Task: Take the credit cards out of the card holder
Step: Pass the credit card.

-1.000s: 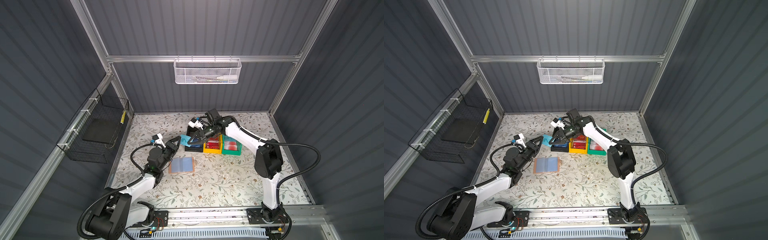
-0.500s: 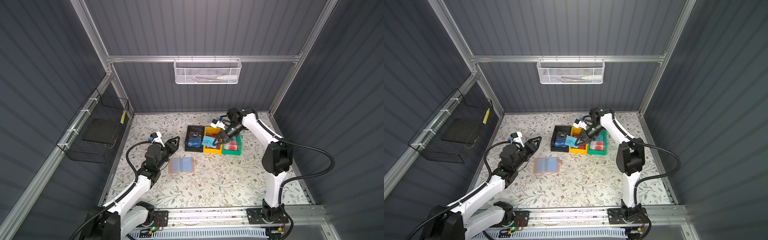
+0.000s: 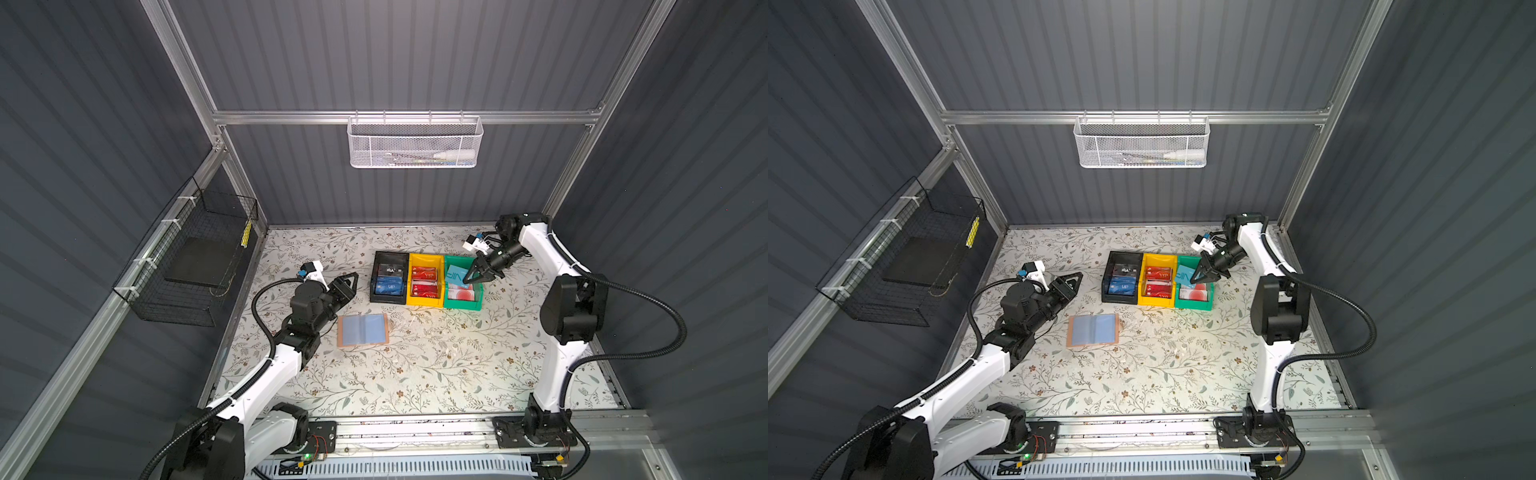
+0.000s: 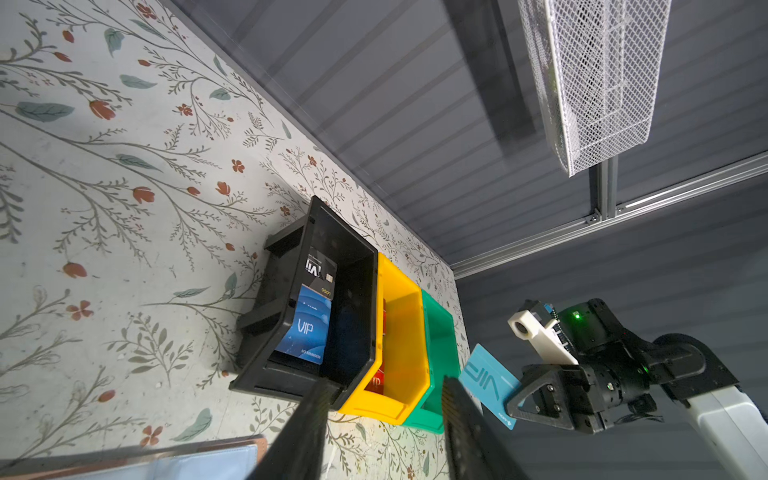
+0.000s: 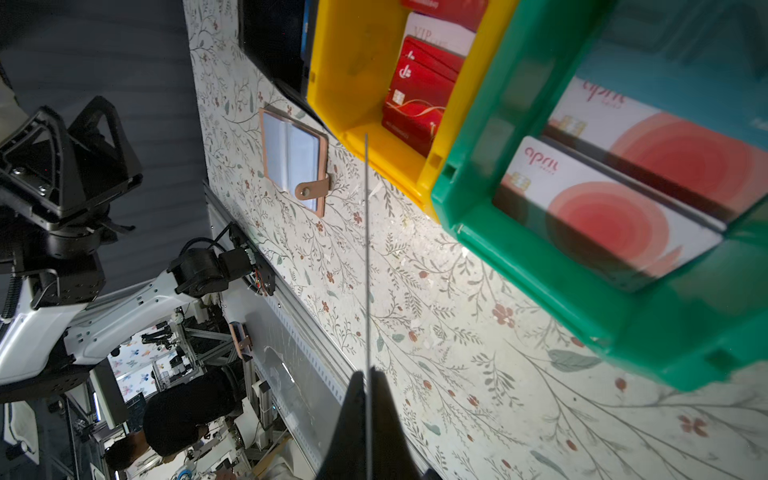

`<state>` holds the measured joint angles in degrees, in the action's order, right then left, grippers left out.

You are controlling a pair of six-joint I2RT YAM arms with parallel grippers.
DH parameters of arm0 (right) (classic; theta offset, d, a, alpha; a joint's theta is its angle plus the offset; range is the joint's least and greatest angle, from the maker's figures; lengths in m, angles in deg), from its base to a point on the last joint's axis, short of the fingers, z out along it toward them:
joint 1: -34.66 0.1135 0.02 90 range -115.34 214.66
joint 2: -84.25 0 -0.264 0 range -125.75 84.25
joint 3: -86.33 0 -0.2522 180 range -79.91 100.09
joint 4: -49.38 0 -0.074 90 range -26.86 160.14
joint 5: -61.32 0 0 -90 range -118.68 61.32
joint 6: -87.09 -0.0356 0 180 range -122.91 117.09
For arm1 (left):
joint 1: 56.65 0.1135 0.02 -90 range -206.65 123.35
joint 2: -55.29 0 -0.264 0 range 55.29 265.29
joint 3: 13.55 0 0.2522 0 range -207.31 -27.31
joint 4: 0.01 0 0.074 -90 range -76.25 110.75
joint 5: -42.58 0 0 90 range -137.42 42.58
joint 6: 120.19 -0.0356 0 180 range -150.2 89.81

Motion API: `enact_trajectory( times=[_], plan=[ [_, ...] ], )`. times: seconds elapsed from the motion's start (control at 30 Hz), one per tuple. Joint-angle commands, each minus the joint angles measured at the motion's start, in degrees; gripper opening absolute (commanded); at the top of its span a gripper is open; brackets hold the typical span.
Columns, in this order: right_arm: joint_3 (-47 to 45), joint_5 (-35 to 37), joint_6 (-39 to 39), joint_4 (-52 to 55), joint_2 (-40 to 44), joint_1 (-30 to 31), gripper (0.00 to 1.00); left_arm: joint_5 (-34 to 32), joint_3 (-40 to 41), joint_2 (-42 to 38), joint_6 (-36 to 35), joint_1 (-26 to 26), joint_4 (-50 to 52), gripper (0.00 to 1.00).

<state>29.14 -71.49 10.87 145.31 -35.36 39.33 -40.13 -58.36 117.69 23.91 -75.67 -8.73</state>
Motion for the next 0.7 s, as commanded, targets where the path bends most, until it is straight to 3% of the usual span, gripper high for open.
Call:
enact_trajectory(
  times=[0.0,0.33,0.67],
  plan=[
    [2.93,3.19,-2.69,1.42,-3.12,0.22,0.00,1.21,-1.93,0.77,-1.81,0.69,0.73,0.47],
    [16.05,4.51,-5.67,4.55,-11.75,0.09,0.00,4.52,-2.66,3.83,-1.68,4.41,-0.66,0.47],
    [14.75,3.89,-5.10,4.69,-12.54,-0.44,0.00,5.72,-1.96,4.83,-1.29,5.49,-2.39,0.47]
  ],
)
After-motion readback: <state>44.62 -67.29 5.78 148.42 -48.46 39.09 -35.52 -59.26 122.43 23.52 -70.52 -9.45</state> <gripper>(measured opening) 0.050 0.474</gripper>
